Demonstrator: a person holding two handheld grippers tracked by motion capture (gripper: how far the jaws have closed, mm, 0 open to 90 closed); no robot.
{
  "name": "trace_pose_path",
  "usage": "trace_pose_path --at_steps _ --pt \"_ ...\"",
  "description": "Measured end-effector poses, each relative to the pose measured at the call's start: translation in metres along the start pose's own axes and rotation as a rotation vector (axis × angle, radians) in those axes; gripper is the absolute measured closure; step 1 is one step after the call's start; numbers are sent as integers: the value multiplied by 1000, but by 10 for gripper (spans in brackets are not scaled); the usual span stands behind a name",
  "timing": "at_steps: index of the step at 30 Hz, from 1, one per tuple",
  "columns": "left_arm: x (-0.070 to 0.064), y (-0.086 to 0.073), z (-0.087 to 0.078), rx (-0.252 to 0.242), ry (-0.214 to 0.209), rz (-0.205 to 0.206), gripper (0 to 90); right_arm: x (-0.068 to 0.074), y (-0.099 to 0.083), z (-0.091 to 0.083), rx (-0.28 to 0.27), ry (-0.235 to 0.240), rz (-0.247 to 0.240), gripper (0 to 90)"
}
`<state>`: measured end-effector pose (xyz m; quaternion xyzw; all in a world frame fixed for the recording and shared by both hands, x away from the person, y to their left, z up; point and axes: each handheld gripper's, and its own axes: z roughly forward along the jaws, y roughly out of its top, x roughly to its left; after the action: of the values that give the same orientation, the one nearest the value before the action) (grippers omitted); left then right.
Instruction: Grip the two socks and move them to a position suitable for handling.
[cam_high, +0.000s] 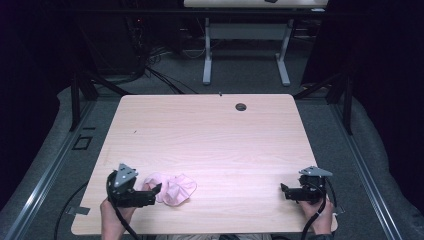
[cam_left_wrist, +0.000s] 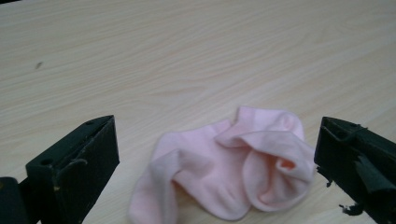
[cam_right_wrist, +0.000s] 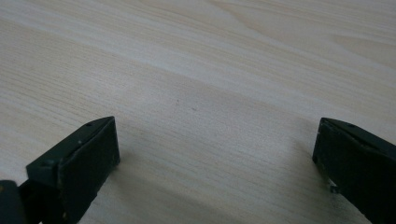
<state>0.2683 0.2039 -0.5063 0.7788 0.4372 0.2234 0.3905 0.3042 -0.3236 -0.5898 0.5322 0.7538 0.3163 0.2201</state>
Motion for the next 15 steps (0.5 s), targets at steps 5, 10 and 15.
trace_pose_path --at_steps 5,10,15 --pt "-19 1 20 41 -37 52 66 0 0 0 -1 -1 1 0" --pt "-29 -5 39 97 -75 65 156 1 0 0 -3 -2 0 0" --pt "-35 -8 58 160 -83 99 211 1 0 0 -3 -2 1 0"
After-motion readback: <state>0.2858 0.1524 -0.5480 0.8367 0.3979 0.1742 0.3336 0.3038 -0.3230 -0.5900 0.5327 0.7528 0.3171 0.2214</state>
